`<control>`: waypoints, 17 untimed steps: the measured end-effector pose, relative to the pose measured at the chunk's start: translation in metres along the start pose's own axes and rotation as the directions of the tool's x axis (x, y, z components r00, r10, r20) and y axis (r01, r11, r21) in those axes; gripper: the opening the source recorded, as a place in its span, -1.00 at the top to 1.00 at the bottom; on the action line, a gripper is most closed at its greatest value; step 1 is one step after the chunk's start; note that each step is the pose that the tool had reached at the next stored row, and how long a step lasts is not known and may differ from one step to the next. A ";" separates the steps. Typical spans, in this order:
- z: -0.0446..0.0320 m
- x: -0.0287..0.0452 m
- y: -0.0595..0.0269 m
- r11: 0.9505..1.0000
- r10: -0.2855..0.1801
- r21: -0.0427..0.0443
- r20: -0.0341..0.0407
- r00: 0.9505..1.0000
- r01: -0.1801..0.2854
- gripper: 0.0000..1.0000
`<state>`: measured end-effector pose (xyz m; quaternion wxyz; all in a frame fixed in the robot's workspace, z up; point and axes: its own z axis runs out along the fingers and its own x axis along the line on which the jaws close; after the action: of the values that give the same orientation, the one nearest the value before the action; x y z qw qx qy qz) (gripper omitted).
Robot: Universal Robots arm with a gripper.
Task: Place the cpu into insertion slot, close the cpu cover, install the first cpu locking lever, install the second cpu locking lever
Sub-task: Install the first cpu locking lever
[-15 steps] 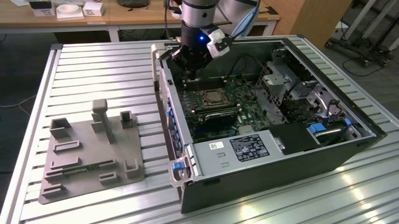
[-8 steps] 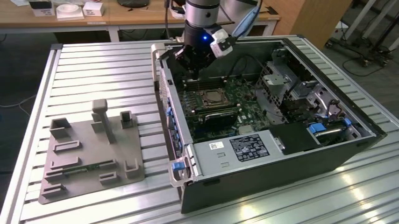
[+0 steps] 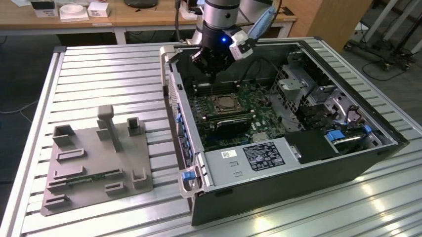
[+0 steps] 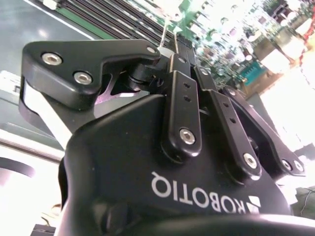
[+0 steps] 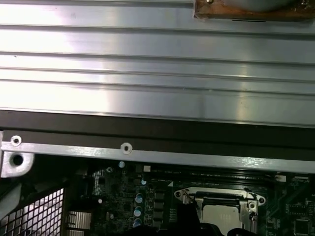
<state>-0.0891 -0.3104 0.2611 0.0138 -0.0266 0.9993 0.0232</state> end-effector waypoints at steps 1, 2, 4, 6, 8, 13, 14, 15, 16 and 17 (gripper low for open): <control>0.0002 -0.0025 -0.0001 1.000 0.000 0.000 0.000 1.000 0.000 0.79; 0.0004 -0.0050 -0.0002 1.000 0.000 0.000 0.000 1.000 0.000 0.79; 0.0008 -0.0095 -0.0003 1.000 0.000 0.000 0.000 1.000 0.000 0.79; 0.0014 -0.0137 -0.0005 1.000 0.000 0.000 0.000 1.000 0.000 0.79; 0.0020 -0.0184 -0.0006 1.000 0.000 0.000 0.000 1.000 0.000 0.79; 0.0046 -0.0275 -0.0008 1.000 0.000 0.000 0.000 1.000 0.000 0.79; 0.0052 -0.0284 -0.0007 1.000 0.000 0.000 0.000 1.000 0.000 0.79; 0.0058 -0.0290 -0.0006 1.000 0.000 0.000 0.000 1.000 0.000 0.79; 0.0082 -0.0299 -0.0003 1.000 0.000 0.000 0.000 1.000 0.000 0.79; 0.0088 -0.0299 0.0000 1.000 -0.001 0.000 0.000 1.000 0.001 0.79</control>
<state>-0.0590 -0.3085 0.2533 0.0138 -0.0271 0.9993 0.0231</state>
